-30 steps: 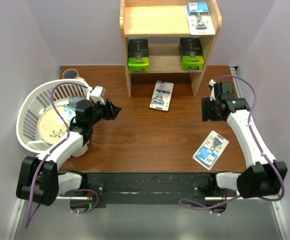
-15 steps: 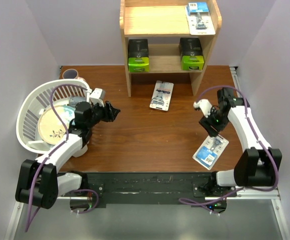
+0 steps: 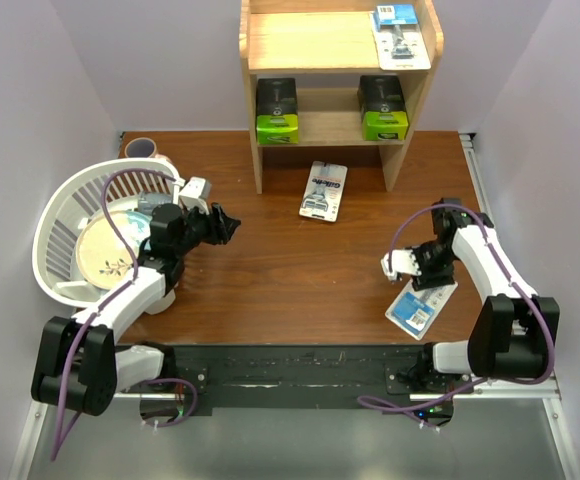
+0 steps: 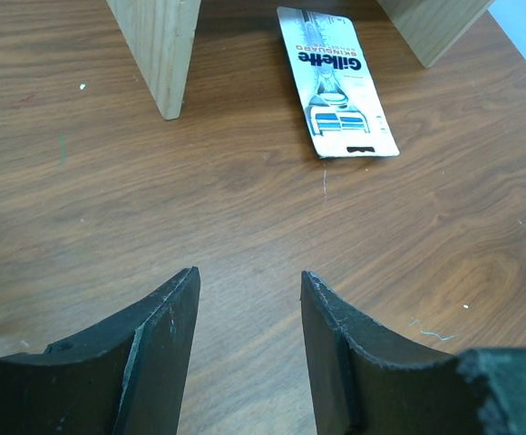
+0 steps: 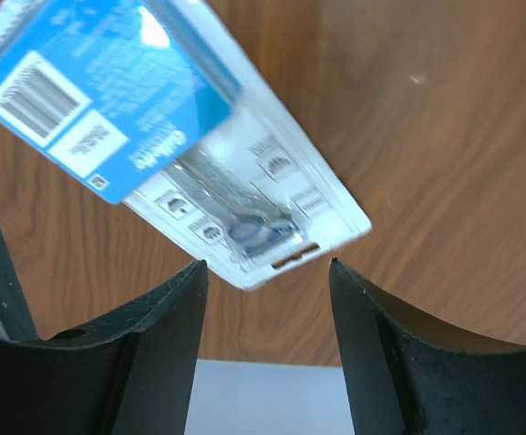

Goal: Place and organize the shaving razors onto the shelf

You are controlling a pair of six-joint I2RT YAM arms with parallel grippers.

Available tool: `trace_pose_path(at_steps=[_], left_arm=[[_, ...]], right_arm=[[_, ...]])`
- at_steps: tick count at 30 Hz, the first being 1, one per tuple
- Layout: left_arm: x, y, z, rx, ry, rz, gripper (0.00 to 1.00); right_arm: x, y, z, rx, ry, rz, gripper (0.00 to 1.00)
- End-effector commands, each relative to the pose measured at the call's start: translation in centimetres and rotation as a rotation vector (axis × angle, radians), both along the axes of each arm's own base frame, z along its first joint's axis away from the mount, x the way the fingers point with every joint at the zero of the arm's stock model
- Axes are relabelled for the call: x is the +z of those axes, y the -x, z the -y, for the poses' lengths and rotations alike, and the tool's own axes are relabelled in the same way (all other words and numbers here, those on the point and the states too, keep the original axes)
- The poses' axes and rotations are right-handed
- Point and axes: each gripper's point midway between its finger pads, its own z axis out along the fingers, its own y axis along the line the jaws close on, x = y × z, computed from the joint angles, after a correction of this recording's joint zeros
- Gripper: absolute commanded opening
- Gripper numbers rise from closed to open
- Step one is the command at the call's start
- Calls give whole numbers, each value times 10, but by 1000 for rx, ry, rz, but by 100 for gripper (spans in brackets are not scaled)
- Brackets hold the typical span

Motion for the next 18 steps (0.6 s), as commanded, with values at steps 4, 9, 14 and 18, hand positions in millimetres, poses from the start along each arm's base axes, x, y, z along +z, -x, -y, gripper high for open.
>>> trace_pose_path(at_steps=[4, 9, 14, 18], left_arm=[[11, -9, -9, 13, -24, 64, 54], [10, -9, -15, 28, -24, 61, 54], [12, -9, -18, 37, -18, 66, 54], [13, -9, -19, 41, -11, 69, 53]], right_arm=[[-17, 12, -6, 367, 19, 18, 60], [-32, 12, -2, 381, 42, 20, 59], [-44, 11, 2, 332, 53, 5, 57], [-54, 15, 2, 317, 49, -13, 55]])
